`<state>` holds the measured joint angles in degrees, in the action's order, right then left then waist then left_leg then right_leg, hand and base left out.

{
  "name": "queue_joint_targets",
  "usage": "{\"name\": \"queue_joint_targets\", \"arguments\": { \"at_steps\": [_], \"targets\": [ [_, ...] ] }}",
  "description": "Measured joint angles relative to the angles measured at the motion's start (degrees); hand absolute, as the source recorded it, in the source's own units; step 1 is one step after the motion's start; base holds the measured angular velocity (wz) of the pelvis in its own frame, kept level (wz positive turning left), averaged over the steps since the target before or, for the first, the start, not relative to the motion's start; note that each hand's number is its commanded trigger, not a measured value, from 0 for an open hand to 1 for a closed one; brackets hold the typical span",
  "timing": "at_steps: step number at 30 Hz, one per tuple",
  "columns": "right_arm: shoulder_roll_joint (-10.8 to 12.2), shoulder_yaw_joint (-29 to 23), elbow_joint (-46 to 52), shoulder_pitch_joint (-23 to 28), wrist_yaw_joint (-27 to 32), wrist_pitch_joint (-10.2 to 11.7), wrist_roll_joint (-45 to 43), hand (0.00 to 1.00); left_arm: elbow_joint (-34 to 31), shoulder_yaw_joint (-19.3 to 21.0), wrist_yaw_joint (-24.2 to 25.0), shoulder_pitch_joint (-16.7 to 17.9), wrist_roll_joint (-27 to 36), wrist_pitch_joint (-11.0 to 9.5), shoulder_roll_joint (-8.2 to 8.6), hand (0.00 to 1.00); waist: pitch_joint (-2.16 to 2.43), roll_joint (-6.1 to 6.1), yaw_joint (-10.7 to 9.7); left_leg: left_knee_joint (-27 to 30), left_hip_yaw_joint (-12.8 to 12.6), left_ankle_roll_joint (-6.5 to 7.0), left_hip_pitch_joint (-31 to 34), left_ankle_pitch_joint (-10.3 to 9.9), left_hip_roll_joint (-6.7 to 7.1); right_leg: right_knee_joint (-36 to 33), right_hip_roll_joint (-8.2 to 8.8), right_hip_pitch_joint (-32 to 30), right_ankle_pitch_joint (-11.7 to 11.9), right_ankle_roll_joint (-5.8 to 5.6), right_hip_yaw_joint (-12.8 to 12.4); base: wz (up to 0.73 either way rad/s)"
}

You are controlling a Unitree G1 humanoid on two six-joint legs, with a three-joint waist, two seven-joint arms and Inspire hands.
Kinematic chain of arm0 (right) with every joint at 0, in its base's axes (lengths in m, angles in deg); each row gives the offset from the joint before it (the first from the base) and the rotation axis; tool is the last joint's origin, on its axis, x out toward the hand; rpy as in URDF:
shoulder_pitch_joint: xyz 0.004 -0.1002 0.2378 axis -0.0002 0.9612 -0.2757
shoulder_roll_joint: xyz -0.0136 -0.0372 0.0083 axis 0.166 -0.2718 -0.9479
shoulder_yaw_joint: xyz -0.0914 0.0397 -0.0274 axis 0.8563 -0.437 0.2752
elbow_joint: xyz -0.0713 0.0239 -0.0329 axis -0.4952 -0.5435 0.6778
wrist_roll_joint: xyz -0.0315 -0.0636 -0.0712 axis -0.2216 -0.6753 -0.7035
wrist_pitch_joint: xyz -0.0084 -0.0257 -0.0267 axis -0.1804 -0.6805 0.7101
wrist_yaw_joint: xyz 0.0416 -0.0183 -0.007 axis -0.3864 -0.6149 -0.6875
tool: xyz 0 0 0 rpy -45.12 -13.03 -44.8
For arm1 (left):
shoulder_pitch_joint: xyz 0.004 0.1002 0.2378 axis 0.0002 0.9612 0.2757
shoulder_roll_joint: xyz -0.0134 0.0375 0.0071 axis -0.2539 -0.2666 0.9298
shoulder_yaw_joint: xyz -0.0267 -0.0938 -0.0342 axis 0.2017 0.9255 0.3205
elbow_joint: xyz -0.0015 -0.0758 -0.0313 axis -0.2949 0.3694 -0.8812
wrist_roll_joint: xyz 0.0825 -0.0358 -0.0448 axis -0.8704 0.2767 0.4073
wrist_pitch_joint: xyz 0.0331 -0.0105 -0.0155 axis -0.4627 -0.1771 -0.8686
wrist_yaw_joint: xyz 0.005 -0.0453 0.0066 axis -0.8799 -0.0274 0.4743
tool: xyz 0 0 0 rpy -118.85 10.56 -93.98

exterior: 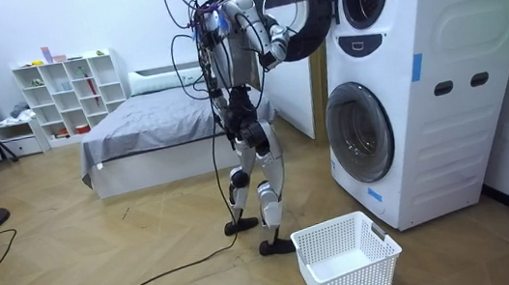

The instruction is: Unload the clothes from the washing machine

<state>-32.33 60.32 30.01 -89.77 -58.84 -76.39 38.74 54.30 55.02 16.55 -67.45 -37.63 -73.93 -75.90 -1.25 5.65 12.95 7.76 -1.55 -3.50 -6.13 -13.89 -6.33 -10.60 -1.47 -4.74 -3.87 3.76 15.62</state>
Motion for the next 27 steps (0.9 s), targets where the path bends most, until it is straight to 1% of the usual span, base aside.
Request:
{"name": "queue_joint_targets", "arguments": {
  "at_steps": [4, 7, 8, 9, 10, 12, 15, 18, 19, 21, 24, 25, 27],
  "targets": [
    [-0.7, -2.3, 0.0, 0.0, 0.3, 0.0, -1.5, 0.0, 0.0, 0.0, 0.0, -0.1, -0.2, 0.0, -0.01, 0.0, 0.07, -0.02, -0.4, 0.0, -0.2, 0.0, 0.0, 0.0, 0.0, 0.0, 0.02, 0.0, -0.1, -0.1, 0.0, 0.0],
    [-0.8, -3.7, 0.0, 0.1, 0.3, 0.0, -4.3, 0.0, -0.1, 0.0, 0.0, -0.2, -0.2, 0.0, -0.06, 0.0, 0.37, -0.11, -1.4, 0.1, -0.3, 0.01, 0.0, 0.0, 0.01, 0.0, 0.1, 0.0, -0.1, -0.13, 0.1, 0.0],
    [-0.9, -4.5, -0.1, 0.6, 0.3, 0.0, -5.6, 0.0, -0.1, 0.3, 0.0, 0.1, -0.3, 0.1, -0.07, 0.0, 0.64, -0.18, -1.7, 0.1, -0.2, 0.04, -0.2, 0.0, 0.02, 0.0, 0.1, 0.0, -0.1, -0.14, 0.1, -0.04],
    [-0.9, -5.3, -0.8, 1.2, 0.3, 0.0, -6.9, 0.0, -0.1, 0.8, 0.0, 0.4, -0.3, 0.2, -0.07, 0.0, 0.77, -0.31, -1.8, 0.1, -0.2, 0.07, -0.5, 0.0, 0.02, 0.0, 0.12, 0.3, -0.1, -0.15, 0.1, -0.03],
    [-0.9, -5.7, -1.3, 1.4, 0.3, 0.0, -7.6, 0.0, 0.0, 1.2, 0.0, 0.5, -0.3, 0.2, -0.06, 0.0, 0.8, -0.37, -2.0, 0.2, -0.2, 0.08, -0.6, 0.0, 0.03, 0.0, 0.13, 0.5, -0.1, -0.16, 0.1, 0.0],
    [-1.1, -7.8, -2.7, 1.9, 0.6, -0.8, -9.6, 0.0, 0.0, 2.3, 0.0, 0.6, -0.2, 0.3, -0.16, 0.0, 0.8, -0.48, -2.2, 0.6, -0.3, 0.08, -0.7, 0.0, 0.13, 0.0, 0.2, 0.6, -0.1, -0.21, -0.1, 0.0],
    [-1.0, -9.1, -3.9, 2.1, 1.0, -1.1, -12.2, 0.0, 0.0, 2.4, 0.0, 0.5, -0.3, 0.7, -0.25, 0.0, 0.82, -0.63, -3.1, 0.7, -0.4, 0.08, -0.7, 0.0, 0.18, -0.1, 0.25, 0.6, -0.1, -0.21, -0.2, 0.0],
    [-1.0, -9.8, -4.2, 2.8, 1.3, -1.9, -14.6, 0.0, 0.0, 2.4, 0.0, 0.6, -0.3, 1.2, -0.25, 0.0, 0.82, -0.63, -3.3, 0.8, -0.6, 0.08, -0.7, 0.0, 0.18, -0.1, 0.3, 0.7, -0.1, -0.21, -0.4, 0.0],
    [-1.0, -10.2, -4.3, 3.3, 1.8, -2.1, -15.9, 0.0, -0.1, 2.4, 0.0, 0.6, -0.3, 1.5, -0.22, 0.0, 0.81, -0.64, -3.4, 0.8, -1.1, 0.08, -0.7, 0.0, 0.18, -0.1, 0.28, 0.8, -0.1, -0.21, -0.6, 0.0],
    [-1.0, -10.9, -4.7, 4.1, 2.9, -2.4, -17.2, 0.0, -0.1, 2.4, 0.0, 0.6, -0.2, 1.9, -0.18, 0.0, 0.79, -0.68, -3.5, 0.7, -1.4, 0.12, -0.7, 0.0, 0.17, -0.2, 0.27, 0.8, 0.0, -0.24, -0.6, 0.0],
    [-1.0, -13.3, -6.0, 4.5, 5.2, -2.6, -18.3, 0.0, -0.1, 2.6, -0.1, 0.9, -0.3, 2.0, -0.07, 0.0, 0.69, -0.88, -4.6, 0.9, -1.5, 0.25, -0.5, -0.1, 0.17, -0.2, 0.31, 0.8, 0.0, -0.26, -0.5, 0.01],
    [-1.0, -13.9, -5.9, 4.5, 5.8, -2.6, -18.3, 0.0, -0.1, 3.0, -0.1, 1.0, -0.3, 2.0, 0.0, 0.0, 0.72, -0.93, -4.8, 0.9, -1.5, 0.25, -0.5, -0.1, 0.17, -0.2, 0.29, 0.7, 0.0, -0.26, -0.5, 0.0],
    [-1.0, -16.9, -5.0, 4.4, 8.5, -2.7, -19.3, 0.0, -0.1, 4.4, -0.2, 1.4, -0.2, 2.0, 0.3, 0.0, 0.9, -1.19, -5.7, 0.8, -1.5, 0.25, -0.5, -0.1, 0.15, -0.2, 0.27, 0.7, 0.0, -0.26, -0.5, 0.0]
  ]
}}
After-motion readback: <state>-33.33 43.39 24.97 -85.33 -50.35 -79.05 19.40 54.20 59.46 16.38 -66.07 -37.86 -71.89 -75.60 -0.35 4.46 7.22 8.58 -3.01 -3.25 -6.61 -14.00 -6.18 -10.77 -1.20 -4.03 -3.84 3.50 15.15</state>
